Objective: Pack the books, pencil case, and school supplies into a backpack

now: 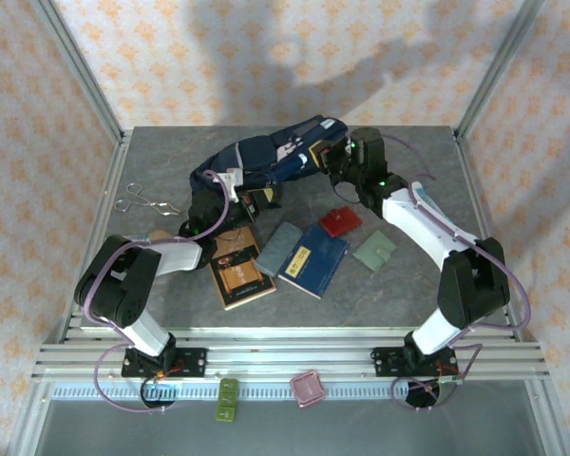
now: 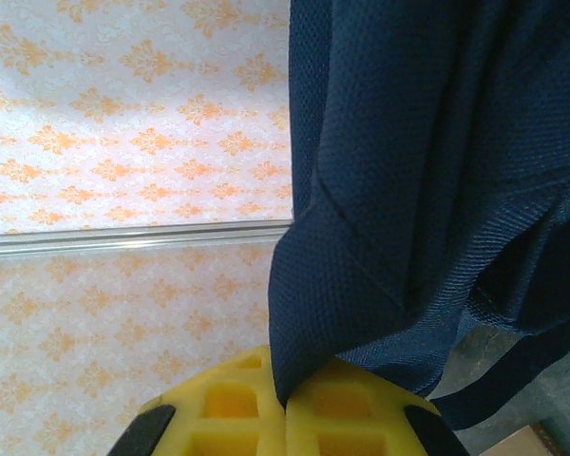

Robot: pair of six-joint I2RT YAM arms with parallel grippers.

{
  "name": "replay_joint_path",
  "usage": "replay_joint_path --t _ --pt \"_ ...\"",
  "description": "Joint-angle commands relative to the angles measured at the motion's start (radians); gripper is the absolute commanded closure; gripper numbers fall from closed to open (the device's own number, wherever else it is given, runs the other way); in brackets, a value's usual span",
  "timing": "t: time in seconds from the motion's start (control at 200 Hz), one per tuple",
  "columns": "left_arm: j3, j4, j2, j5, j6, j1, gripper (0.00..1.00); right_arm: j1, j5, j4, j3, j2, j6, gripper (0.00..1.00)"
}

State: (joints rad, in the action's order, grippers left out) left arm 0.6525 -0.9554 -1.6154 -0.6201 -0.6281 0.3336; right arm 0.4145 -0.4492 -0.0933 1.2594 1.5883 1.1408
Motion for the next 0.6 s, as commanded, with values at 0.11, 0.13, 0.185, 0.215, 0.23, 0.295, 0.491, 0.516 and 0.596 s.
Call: replay_joint_path --t 0.11,0.13,0.185,0.215,0.23,0.295,0.491,0.516,0.596 --pt "-0.007 0.198 0.074 0.155 0.123 -0.008 1.0 -0.003 0.047 -0.061 -0.02 -0.072 -0.065 1.0" --pt "-0.009 0.219 0.082 0.169 0.131 -0.007 1.0 -0.006 0.054 -0.057 -0.026 -0.075 -0.069 1.0" --pt "-0.015 0.264 0.104 0.204 0.145 -0.008 1.0 -0.014 0.068 -0.054 -0.046 -0.083 -0.081 1.0" --pt "-0.021 0.285 0.117 0.225 0.15 -0.007 1.0 -0.019 0.075 -0.052 -0.057 -0.088 -0.086 1.0" --pt "-0.026 0.294 0.125 0.236 0.153 -0.007 1.0 -0.023 0.078 -0.051 -0.062 -0.088 -0.088 1.0" --pt "-0.045 0.34 0.16 0.29 0.158 -0.007 1.0 -0.039 0.089 -0.052 -0.089 -0.094 -0.096 1.0" --pt "-0.085 0.471 0.238 0.392 0.174 -0.007 1.0 -0.096 0.095 -0.069 -0.174 -0.103 -0.108 1.0" --pt "-0.088 0.487 0.247 0.407 0.174 -0.007 1.0 -0.102 0.095 -0.072 -0.183 -0.102 -0.111 1.0" --pt "-0.094 0.544 0.269 0.461 0.171 -0.007 1.0 -0.124 0.1 -0.076 -0.203 -0.099 -0.123 1.0"
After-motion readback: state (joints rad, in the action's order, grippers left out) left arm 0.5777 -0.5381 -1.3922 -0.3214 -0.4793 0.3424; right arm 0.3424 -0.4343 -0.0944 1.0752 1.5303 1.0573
